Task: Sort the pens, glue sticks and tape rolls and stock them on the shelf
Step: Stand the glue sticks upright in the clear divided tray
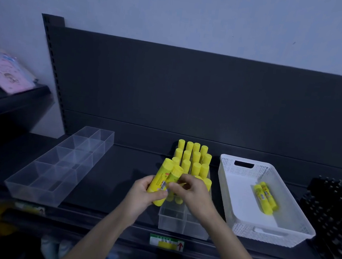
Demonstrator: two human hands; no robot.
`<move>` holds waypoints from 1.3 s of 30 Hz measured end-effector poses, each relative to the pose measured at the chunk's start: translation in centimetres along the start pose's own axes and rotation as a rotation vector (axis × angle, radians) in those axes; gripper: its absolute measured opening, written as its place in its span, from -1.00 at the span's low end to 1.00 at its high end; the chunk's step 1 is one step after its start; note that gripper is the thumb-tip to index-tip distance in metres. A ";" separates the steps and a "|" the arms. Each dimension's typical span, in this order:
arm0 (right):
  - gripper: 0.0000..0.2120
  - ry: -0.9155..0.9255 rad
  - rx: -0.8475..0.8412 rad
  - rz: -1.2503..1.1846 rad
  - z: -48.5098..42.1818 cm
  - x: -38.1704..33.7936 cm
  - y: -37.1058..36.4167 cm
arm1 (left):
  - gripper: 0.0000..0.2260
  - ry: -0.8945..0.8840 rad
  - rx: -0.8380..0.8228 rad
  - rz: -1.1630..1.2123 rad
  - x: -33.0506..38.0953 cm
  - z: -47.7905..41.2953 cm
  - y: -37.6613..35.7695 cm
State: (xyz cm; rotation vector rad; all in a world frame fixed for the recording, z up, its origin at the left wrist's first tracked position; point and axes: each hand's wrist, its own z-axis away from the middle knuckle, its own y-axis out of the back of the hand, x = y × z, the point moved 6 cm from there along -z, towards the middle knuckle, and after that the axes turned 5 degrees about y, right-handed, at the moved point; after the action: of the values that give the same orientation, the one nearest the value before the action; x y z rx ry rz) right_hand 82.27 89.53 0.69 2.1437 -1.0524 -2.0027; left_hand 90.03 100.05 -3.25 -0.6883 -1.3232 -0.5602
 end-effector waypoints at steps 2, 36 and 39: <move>-0.85 -0.015 -0.002 -0.069 -0.1 0.0 -0.5 | -0.79 0.008 -0.029 0.004 -0.1 0.1 -0.2; -0.76 0.024 -0.055 0.581 -0.5 3.8 -2.4 | -0.84 -0.027 0.327 -0.398 -0.4 1.7 7.5; -0.73 0.020 -0.055 0.631 -0.5 3.9 -2.2 | -0.85 -0.056 0.308 -0.411 0.2 2.0 7.5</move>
State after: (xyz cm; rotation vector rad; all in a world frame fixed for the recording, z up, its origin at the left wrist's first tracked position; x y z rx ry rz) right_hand 83.56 89.16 -3.64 1.5242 -1.4194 -1.6731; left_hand 94.14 106.67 -3.82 -0.1771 -1.5744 -0.6486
